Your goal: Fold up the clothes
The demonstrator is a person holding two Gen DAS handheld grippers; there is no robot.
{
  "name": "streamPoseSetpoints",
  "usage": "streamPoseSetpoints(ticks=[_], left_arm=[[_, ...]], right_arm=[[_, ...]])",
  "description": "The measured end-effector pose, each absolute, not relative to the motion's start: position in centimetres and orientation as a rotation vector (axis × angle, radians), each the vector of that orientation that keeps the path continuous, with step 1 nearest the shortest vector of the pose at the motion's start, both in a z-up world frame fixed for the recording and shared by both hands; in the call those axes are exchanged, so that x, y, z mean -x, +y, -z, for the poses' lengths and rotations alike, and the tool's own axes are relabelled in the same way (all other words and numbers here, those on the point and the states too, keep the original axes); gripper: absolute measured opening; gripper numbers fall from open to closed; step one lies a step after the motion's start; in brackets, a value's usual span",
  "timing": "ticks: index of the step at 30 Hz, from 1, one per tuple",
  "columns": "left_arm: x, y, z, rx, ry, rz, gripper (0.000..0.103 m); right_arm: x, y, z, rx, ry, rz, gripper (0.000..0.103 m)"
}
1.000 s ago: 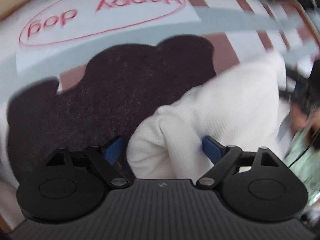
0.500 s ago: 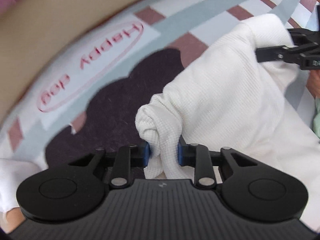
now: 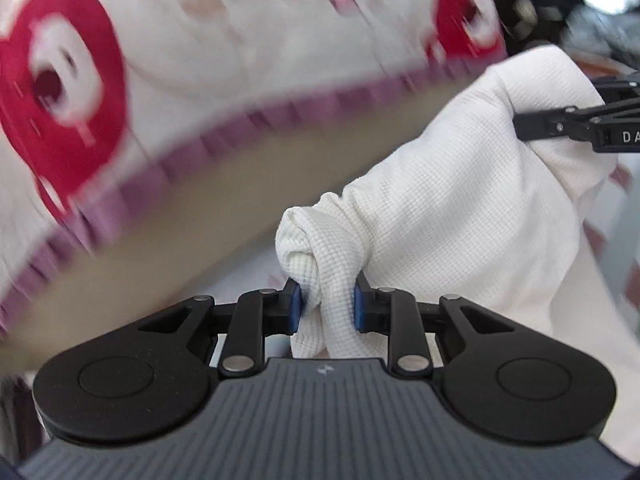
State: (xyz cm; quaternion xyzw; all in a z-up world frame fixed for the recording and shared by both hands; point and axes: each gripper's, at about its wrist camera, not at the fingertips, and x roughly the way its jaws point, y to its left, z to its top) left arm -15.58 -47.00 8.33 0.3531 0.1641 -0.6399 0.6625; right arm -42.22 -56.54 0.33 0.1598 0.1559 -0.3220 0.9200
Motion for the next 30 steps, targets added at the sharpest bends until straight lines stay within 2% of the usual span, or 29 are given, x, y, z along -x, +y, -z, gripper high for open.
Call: streamPoseSetpoints(ticks=[2,3,5,9,12,16,18,20,25,26,27,28,29,30], left_arm=[[14.5,-49.7,-9.0,-0.763,0.394,1.453,0.026],[13.9,-51.3,-8.5,-0.761,0.425,1.444,0.03],[12.5,-54.8,-5.7,-0.787,0.466,1.372,0.053],[10.6,-57.7,0.9,-0.901,0.414,1.2,0.054],[8.9,-56.5,2.7,-0.864,0.547,1.268,0.054],[9.0,-54.2,2.4,-0.765,0.732,1.453,0.055],[10.6,-53.6,2.2,-0.739,0.746,1.545,0.065],[12.6,-53.7,2.4,-0.735,0.704,1.606,0.081],[15.9,-55.1,5.5,-0.881,0.734,1.676,0.082],[16.2,-54.8,6.2,-0.91,0.744,1.681,0.08],[16.3,-54.4,6.5,-0.937,0.748,1.674,0.072],[16.2,-54.1,6.6,-0.963,0.749,1.664,0.038],[16.1,-53.8,6.7,-0.989,0.751,1.654,0.017],[16.1,-53.5,6.8,-1.015,0.752,1.643,0.015]], right_arm=[[41.4,-59.8,-1.7,-0.358,0.306,0.675,0.037],[41.0,-62.2,-1.3,-0.416,0.328,0.684,0.043],[39.9,-67.2,0.4,-0.543,0.392,0.715,0.056],[39.6,-70.6,4.6,-0.562,0.485,0.896,0.058],[41.1,-68.2,6.7,-0.58,0.488,0.829,0.058],[43.5,-62.7,9.2,-0.606,0.504,0.699,0.058],[44.1,-60.2,10.5,-0.611,0.512,0.641,0.058],[43.5,-58.4,11.6,-0.6,0.524,0.598,0.058],[38.7,-56.3,13.1,-0.547,0.596,0.474,0.058],[37.7,-56.0,13.5,-0.553,0.615,0.452,0.058],[36.8,-55.5,14.0,-0.558,0.625,0.42,0.058],[35.9,-54.9,14.5,-0.566,0.629,0.387,0.058],[35.1,-54.3,15.0,-0.579,0.627,0.363,0.058],[34.4,-53.8,15.4,-0.601,0.619,0.347,0.058]])
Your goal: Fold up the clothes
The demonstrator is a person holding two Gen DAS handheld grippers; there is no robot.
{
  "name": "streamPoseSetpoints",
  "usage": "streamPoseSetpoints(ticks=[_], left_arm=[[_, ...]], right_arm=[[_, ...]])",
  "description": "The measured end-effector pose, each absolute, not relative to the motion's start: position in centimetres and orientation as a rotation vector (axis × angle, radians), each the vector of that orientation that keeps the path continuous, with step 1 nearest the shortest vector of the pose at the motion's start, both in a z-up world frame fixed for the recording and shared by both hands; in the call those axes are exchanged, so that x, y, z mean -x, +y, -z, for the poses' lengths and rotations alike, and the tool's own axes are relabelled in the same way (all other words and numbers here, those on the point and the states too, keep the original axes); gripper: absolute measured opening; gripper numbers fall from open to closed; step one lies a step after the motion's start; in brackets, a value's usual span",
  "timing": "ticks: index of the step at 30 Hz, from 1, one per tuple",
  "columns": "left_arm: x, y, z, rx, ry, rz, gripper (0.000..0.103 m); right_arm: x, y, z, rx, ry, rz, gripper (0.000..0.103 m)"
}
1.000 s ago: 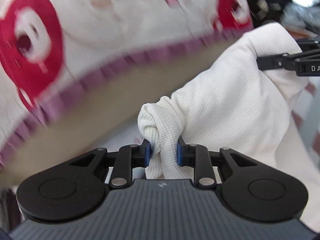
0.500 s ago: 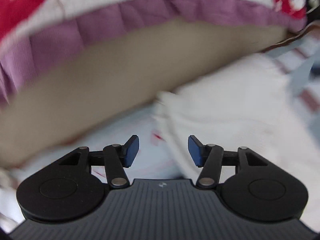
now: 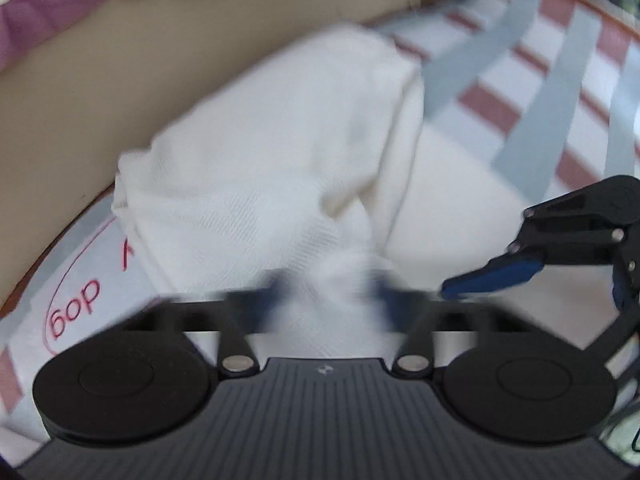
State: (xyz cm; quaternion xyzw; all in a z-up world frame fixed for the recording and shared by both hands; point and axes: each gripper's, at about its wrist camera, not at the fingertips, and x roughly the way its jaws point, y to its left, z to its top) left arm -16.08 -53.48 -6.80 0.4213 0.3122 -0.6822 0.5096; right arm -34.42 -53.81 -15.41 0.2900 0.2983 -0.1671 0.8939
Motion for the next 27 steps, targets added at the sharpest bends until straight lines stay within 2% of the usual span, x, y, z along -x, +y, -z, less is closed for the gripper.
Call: streamPoseSetpoints(ticks=[1,3,4,6,7,8,11,16,17,21,24,25,26,27], left_arm=[[15.9,-53.2,6.4,-1.011,0.774,1.635,0.011],[15.5,-52.5,5.6,-1.003,0.804,1.633,0.011],[15.3,-52.3,5.4,-0.999,0.819,1.629,0.015],[14.7,-51.9,5.0,-0.995,0.872,1.612,0.03],[14.4,-51.7,4.9,-0.999,0.915,1.598,0.048],[14.1,-51.5,4.7,-0.995,0.945,1.587,0.055],[13.9,-49.2,4.0,-1.022,0.955,1.593,0.053],[17.1,-43.2,3.7,-1.244,0.819,1.794,0.052],[17.6,-42.4,4.0,-1.277,0.843,1.81,0.052],[18.4,-41.5,5.2,-1.378,0.839,1.744,0.052],[17.6,-41.7,4.9,-1.318,0.892,1.724,0.052],[17.3,-41.8,4.8,-1.293,0.912,1.718,0.052],[17.0,-41.9,4.7,-1.269,0.932,1.713,0.052],[17.1,-41.7,4.8,-1.27,0.947,1.732,0.052]], right_arm=[[33.9,-53.4,15.9,-0.633,0.6,0.338,0.058],[33.0,-52.8,16.6,-0.691,0.557,0.331,0.063],[32.6,-52.5,16.8,-0.697,0.536,0.341,0.063],[32.1,-52.1,17.2,-0.694,0.513,0.378,0.061],[31.9,-52.0,17.3,-0.707,0.53,0.347,0.056],[31.9,-51.8,17.1,-0.718,0.549,0.299,0.054],[34.5,-50.3,15.0,-0.665,0.565,0.217,0.054],[40.8,-45.6,12.1,-0.498,0.62,0.116,0.054],[41.6,-44.4,11.8,-0.449,0.648,0.1,0.054],[41.0,-40.3,13.3,-0.251,0.743,0.109,0.053],[38.4,-38.2,15.4,-0.094,0.807,0.226,0.051],[38.0,-38.0,15.5,-0.059,0.797,0.257,0.047],[37.7,-38.0,15.3,-0.034,0.77,0.282,0.027],[37.6,-38.5,14.8,-0.058,0.731,0.284,0.014]])
